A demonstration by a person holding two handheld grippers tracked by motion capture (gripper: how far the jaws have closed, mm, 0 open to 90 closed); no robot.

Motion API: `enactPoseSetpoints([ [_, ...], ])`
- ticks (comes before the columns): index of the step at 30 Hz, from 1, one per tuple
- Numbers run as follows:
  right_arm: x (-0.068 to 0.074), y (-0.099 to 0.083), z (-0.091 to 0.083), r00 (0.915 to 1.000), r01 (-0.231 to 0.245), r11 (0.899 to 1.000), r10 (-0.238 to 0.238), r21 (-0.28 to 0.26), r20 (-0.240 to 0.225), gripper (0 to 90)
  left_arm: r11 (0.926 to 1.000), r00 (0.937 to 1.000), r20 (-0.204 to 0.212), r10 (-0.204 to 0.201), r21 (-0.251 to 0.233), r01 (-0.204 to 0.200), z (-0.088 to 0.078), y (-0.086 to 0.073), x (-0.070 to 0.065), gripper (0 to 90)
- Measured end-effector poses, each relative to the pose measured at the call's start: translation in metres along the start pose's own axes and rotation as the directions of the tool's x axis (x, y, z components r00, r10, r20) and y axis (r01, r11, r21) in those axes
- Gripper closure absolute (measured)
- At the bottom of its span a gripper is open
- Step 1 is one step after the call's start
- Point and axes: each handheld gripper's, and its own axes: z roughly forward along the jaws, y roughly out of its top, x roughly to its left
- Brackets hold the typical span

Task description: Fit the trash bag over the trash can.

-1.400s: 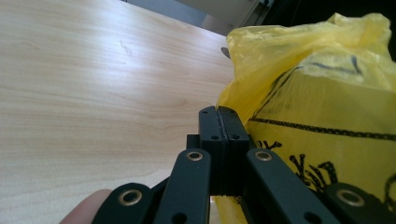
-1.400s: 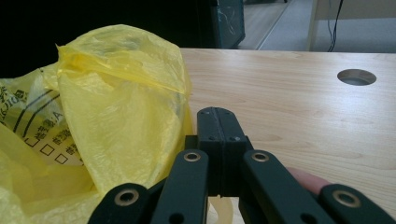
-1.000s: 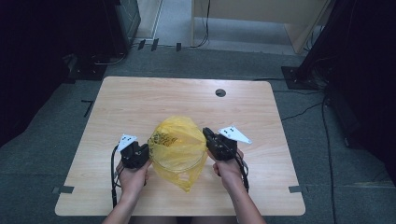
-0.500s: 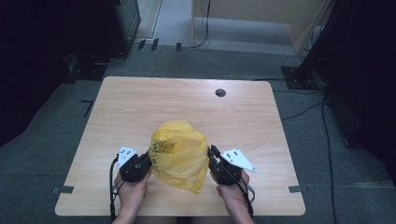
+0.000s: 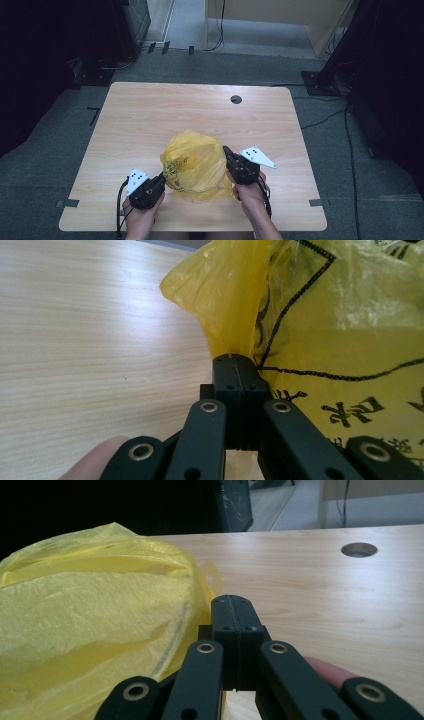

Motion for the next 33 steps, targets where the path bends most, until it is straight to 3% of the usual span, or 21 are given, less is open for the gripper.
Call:
enactPoseSetpoints([
  [7,-0.004,0.011,0.011,0.9933,0.066,0.998,-0.068,-0.02,-0.094,90.0,0.9997,0.9997,-0.008,-0.021,0.007,0.021,-0.007,-0.005,-0.004,90.0],
  [11,-0.011,0.017,0.018,0.9848,0.042,0.998,-0.049,-0.041,-0.167,90.0,0.9997,0.9999,-0.014,-0.009,0.022,0.009,-0.009,-0.007,-0.01,90.0],
  [13,-0.014,0.019,0.022,0.9838,0.041,0.998,-0.047,-0.038,-0.173,90.0,0.9998,1.0,-0.007,-0.005,0.021,0.005,-0.009,-0.007,-0.01,90.0],
  [15,-0.016,0.02,0.024,0.9885,0.069,0.997,-0.074,-0.041,-0.132,89.6,0.9996,1.0,-0.004,-0.004,0.027,0.004,-0.009,-0.006,-0.009,86.7],
  [17,-0.02,0.023,0.022,0.9944,0.057,0.997,-0.061,-0.047,-0.086,86.2,0.9994,0.9997,-0.026,-0.004,0.034,0.005,-0.011,-0.004,-0.008,69.6],
  [20,-0.028,0.027,0.011,0.9996,0.019,0.998,-0.02,-0.066,-0.019,84.7,0.999,0.9997,-0.024,0.001,0.044,0.0,-0.019,0.001,-0.004,48.6],
  [22,-0.03,0.029,0.002,0.9992,0.034,0.996,-0.032,-0.077,0.023,84.1,0.9992,0.9997,-0.024,0.007,0.039,-0.006,-0.025,0.003,-0.002,40.8],
  [27,-0.031,0.032,-0.021,0.9957,0.072,0.992,-0.065,-0.106,0.066,81.9,0.9998,0.9998,-0.015,0.012,-0.014,-0.012,-0.04,0.015,0.002,36.2],
  [30,-0.028,0.029,-0.031,0.9955,0.067,0.994,-0.06,-0.091,0.073,79.1,0.9976,1.0,-0.005,0.003,-0.07,-0.003,-0.045,0.031,0.002,37.5],
  [33,-0.022,0.022,-0.037,0.9928,0.064,0.996,-0.057,-0.065,0.105,75.8,0.9953,0.9999,0.0,0.013,-0.096,-0.013,-0.043,0.045,-0.003,38.4],
])
